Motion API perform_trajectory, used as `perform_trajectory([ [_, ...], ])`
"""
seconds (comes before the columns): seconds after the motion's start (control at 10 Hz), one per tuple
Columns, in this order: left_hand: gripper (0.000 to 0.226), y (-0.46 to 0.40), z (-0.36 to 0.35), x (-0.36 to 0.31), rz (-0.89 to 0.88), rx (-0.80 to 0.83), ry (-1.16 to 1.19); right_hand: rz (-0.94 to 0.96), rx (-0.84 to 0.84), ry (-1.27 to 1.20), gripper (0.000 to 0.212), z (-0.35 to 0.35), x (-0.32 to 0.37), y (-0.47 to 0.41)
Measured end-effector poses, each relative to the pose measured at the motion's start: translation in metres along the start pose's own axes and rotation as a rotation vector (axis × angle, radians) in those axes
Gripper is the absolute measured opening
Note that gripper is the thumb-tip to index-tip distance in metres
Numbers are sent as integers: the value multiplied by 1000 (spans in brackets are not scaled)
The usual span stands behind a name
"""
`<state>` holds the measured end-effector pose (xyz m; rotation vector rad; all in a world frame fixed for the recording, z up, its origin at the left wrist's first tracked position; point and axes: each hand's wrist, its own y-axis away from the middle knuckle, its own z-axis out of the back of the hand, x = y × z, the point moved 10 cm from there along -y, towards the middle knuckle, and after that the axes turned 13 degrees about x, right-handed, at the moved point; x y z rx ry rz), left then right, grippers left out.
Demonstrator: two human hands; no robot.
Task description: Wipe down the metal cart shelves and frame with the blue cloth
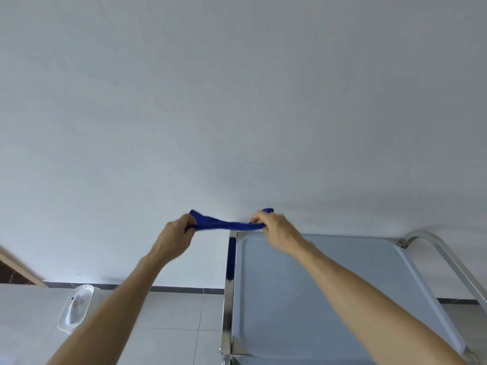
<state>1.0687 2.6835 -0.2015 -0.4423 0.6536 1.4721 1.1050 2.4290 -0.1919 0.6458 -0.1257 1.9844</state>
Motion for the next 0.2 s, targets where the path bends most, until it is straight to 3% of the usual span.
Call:
perform_trajectory([
  [0.1,22,23,-66,41,25,193,-45,-108,325,100,46,-91,-41,24],
  [0.2,14,60,-145,72,79,590,-62,-159,704,186,46,-166,-63,67],
])
